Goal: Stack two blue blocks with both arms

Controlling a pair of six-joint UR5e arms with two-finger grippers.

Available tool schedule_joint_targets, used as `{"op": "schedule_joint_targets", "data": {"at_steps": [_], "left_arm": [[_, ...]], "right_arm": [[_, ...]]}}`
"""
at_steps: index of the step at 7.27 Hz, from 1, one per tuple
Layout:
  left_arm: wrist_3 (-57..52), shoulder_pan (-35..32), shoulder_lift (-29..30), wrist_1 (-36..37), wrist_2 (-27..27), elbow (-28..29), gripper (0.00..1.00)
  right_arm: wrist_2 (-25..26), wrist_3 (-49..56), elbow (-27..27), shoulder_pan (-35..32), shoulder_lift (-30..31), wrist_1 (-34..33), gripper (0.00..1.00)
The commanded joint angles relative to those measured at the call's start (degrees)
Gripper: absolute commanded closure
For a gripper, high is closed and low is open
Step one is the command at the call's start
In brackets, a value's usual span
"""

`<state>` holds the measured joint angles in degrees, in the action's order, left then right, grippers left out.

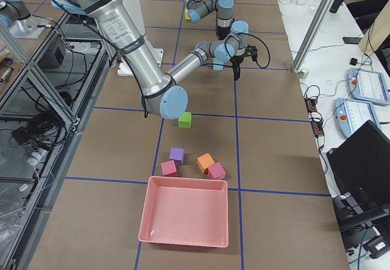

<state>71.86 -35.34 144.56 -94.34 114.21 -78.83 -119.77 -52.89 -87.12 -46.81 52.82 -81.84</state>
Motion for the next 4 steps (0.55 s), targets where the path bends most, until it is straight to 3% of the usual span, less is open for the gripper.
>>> {"op": "schedule_joint_targets", "data": {"at_steps": [1, 3, 4], "left_arm": [[0.03, -0.17, -1.28, 0.64, -0.39, -2.63, 0.01], [-4.49, -2.96, -7.07, 3.7, 0.4, -11.56, 0.0], [-11.06, -4.98, -7.27, 9.2, 0.4, -14.65, 0.0]], "right_arm": [[-4.64, 0.33, -2.34, -5.09, 2.61, -0.16, 0.0], [-13.26, 9.69, -3.85, -15.62, 7.62, -0.78, 0.0], [-13.64, 12.08, -5.24, -18.72, 9.74, -0.78, 0.0]]}}
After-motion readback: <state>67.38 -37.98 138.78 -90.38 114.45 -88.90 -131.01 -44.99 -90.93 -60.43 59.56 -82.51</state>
